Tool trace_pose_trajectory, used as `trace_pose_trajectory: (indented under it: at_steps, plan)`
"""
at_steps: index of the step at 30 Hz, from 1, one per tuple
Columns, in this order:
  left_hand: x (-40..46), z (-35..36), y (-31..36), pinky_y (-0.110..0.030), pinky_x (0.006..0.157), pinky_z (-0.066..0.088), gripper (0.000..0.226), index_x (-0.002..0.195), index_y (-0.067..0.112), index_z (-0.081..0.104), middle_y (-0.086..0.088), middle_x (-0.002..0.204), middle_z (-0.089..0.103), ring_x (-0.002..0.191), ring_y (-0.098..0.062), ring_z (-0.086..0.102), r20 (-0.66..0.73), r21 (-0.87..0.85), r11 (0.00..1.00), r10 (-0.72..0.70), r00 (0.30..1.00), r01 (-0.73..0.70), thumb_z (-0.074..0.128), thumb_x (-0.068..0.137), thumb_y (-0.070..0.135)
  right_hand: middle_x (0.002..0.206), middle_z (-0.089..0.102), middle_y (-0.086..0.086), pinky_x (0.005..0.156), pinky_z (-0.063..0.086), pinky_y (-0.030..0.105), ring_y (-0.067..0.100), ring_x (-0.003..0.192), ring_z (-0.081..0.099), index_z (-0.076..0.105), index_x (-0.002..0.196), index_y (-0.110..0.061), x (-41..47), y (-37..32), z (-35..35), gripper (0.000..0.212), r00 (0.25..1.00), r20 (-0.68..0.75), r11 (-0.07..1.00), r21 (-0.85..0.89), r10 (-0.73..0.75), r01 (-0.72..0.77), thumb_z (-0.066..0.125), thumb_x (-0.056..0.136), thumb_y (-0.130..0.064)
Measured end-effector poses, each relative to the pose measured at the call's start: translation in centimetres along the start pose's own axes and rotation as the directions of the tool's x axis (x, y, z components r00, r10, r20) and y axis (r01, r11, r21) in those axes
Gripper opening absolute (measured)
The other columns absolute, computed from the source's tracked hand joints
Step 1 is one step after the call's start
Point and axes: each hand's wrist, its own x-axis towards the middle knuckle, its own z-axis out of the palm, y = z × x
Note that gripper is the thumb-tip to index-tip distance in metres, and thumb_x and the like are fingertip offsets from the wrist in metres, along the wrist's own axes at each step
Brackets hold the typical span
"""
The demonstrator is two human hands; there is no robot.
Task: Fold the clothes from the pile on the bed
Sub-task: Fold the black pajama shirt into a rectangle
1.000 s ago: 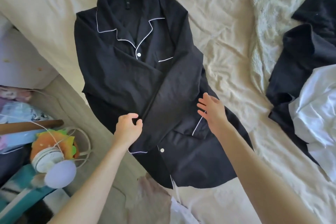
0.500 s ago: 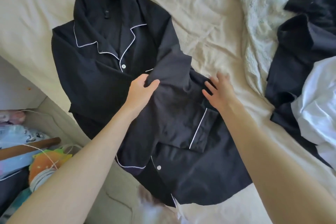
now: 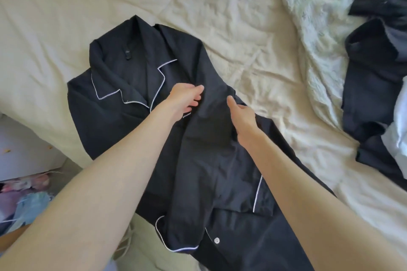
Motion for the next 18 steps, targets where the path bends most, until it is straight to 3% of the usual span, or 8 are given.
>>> trace_pose_trajectory:
  at_steps: [1,3,4,5,7,10,15,18]
  plan:
    - [0.4,0.2,0.4,-0.027,0.077,0.043,0.024,0.112,0.013,0.059,0.0,0.086,0.056,0.074,-0.012,0.051,-0.036,0.007,1.0,-0.015,0.999,0.016,0.059,0.092,0.027,0.107,0.065,0.024,0.089,0.051,0.046,0.042,0.102,0.059,0.061,0.106,0.012,0.2,-0.6,0.5,0.052,1.0,-0.022,0.998,0.064,0.016,-0.015,0.053,0.094,-0.038]
    - [1.5,0.1,0.6,-0.028,0.082,0.044,0.029,0.116,0.01,0.06,-0.001,0.095,0.058,0.087,-0.017,0.053,-0.096,0.006,1.0,-0.009,0.995,0.009,0.06,0.091,0.026,0.095,0.064,0.027,0.085,0.051,0.04,0.034,0.119,0.044,0.063,0.091,0.009,0.5,-1.4,1.2,0.044,0.998,-0.062,0.996,0.087,-0.005,0.01,0.051,0.095,-0.034]
    - [1.9,-0.1,0.7,-0.029,0.088,0.046,0.03,0.117,0.009,0.06,-0.002,0.102,0.06,0.094,-0.019,0.055,-0.099,-0.006,1.0,0.002,0.995,-0.002,0.06,0.091,0.026,0.075,0.058,0.019,0.071,0.047,0.032,0.016,0.075,0.036,0.056,0.07,0.0,0.4,-1.6,1.4,0.041,0.997,-0.066,0.998,0.06,-0.031,0.035,0.049,0.096,-0.031]
    - [2.1,-0.4,0.8,-0.032,0.094,0.047,0.031,0.116,0.008,0.061,-0.004,0.109,0.062,0.1,-0.021,0.057,-0.081,-0.045,0.999,0.009,0.997,-0.013,0.06,0.092,0.026,0.065,0.048,0.01,0.063,0.04,0.029,0.023,0.068,0.048,0.045,0.061,-0.009,0.2,-1.7,1.7,0.041,0.997,-0.061,0.998,0.037,-0.051,0.053,0.048,0.096,-0.029]
    - [2.5,-0.9,1.2,-0.039,0.1,0.046,0.034,0.119,0.006,0.059,-0.009,0.119,0.064,0.107,-0.023,0.06,0.005,-0.192,0.981,0.004,1.0,-0.003,0.059,0.093,0.028,0.056,0.037,-0.004,0.056,0.03,0.028,0.011,0.057,0.036,0.037,0.054,-0.019,-0.3,-1.3,2.1,0.044,0.995,-0.031,0.995,0.009,-0.095,0.095,0.05,0.094,-0.029]
    - [2.9,-1.3,1.3,-0.029,0.085,0.053,0.034,0.117,0.007,0.059,-0.006,0.109,0.069,0.101,-0.018,0.066,0.082,-0.214,0.977,0.043,0.996,-0.025,0.064,0.09,0.027,0.054,0.03,-0.007,0.061,0.025,0.029,0.013,0.058,0.029,0.027,0.049,-0.024,-1.1,0.1,2.5,0.051,0.994,0.045,0.993,0.066,-0.096,0.093,0.056,0.091,-0.024]
    - [3.7,-2.1,2.2,-0.022,0.066,0.055,0.015,0.1,0.015,0.066,-0.001,0.092,0.072,0.08,-0.013,0.068,0.145,-0.211,0.976,0.088,0.986,-0.056,0.055,0.092,0.008,0.086,0.051,0.006,0.085,0.039,0.03,0.015,0.085,0.049,0.063,0.092,-0.002,-0.5,0.7,1.0,0.013,1.0,-0.025,0.944,0.33,0.009,-0.001,0.062,0.087,-0.014]
    - [4.5,-1.3,4.6,-0.013,0.051,0.044,0.029,0.096,0.02,0.066,0.006,0.078,0.066,0.064,-0.004,0.059,0.135,-0.199,0.977,0.109,0.985,-0.081,0.042,0.095,0.004,0.12,0.058,-0.005,0.097,0.039,0.023,0.011,0.115,0.052,0.051,0.133,-0.008,0.4,-0.6,-0.4,0.046,0.998,-0.028,0.891,0.452,0.053,-0.035,0.061,0.089,-0.008]
